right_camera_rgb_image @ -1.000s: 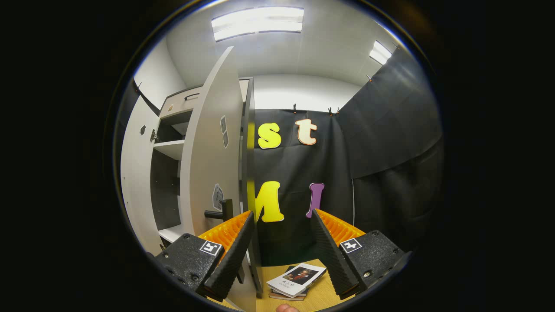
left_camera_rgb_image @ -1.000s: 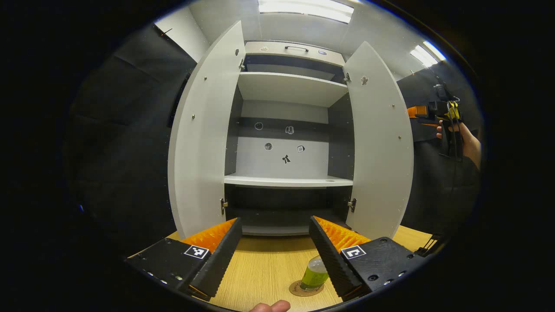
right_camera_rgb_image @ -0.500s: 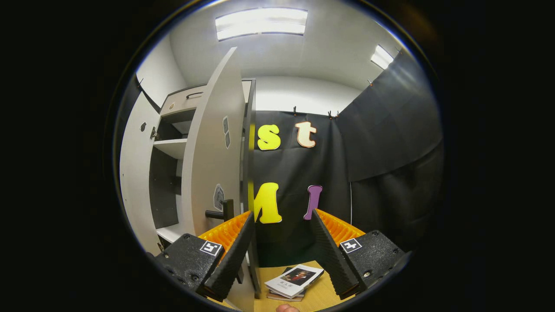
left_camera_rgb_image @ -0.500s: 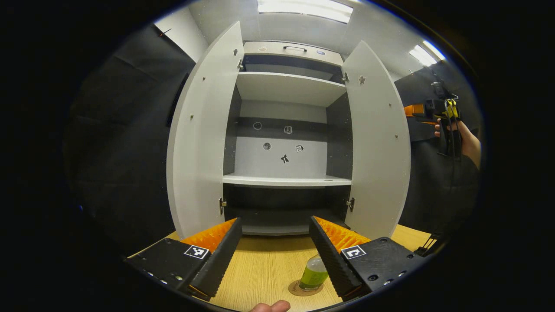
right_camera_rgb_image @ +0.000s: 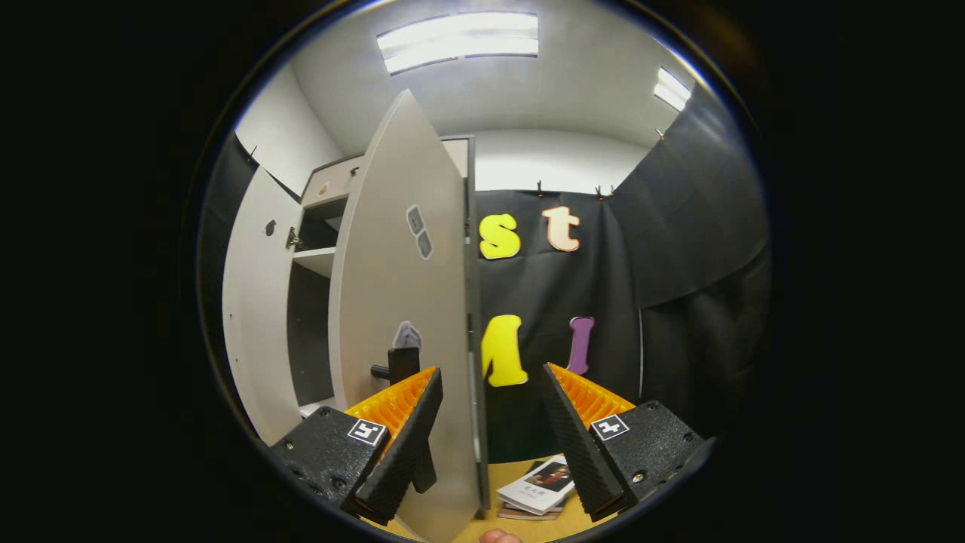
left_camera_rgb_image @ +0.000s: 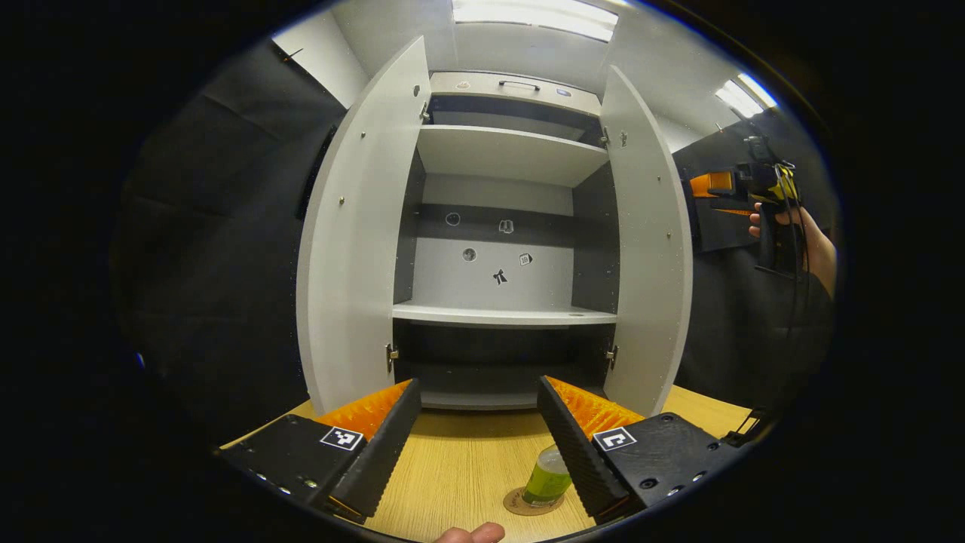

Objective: Grasp the bottle in the cabinet with the left hand and place it on the coaster, then close the right door with the right hand and the left door with the left hand.

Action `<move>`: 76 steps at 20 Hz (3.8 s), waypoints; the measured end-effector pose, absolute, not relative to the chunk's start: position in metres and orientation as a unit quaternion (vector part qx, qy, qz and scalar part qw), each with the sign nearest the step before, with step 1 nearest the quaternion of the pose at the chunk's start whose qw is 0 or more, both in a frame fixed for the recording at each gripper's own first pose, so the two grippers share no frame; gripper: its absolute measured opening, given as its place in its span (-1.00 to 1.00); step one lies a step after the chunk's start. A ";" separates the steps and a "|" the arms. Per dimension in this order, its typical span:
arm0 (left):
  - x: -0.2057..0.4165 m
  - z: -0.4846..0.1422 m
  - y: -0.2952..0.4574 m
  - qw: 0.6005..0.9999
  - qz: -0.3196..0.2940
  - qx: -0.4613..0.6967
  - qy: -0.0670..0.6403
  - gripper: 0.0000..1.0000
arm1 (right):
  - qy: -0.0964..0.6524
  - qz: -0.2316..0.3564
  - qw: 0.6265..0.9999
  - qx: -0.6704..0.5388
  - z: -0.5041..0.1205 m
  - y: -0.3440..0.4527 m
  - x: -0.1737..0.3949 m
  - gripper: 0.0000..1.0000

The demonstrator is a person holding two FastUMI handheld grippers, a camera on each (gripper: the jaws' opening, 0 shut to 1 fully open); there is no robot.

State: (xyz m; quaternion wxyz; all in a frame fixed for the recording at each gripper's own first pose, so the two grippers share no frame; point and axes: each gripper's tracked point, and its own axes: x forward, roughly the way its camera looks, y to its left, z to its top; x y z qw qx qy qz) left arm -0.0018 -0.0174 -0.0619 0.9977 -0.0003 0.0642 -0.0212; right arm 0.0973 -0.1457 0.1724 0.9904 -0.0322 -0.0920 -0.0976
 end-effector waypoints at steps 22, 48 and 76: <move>-0.009 -0.042 0.020 0.998 0.024 -0.014 0.058 0.89 | -0.078 -0.048 0.996 -0.010 0.088 -0.070 0.096 0.64; 0.043 0.075 0.228 0.969 0.237 -0.064 -0.033 0.90 | 0.037 -0.076 0.996 0.016 -0.059 -0.094 0.004 0.65; 0.103 0.072 0.113 0.995 0.084 -0.059 -0.013 0.88 | 0.019 -0.106 0.993 0.041 -0.042 -0.124 0.007 0.65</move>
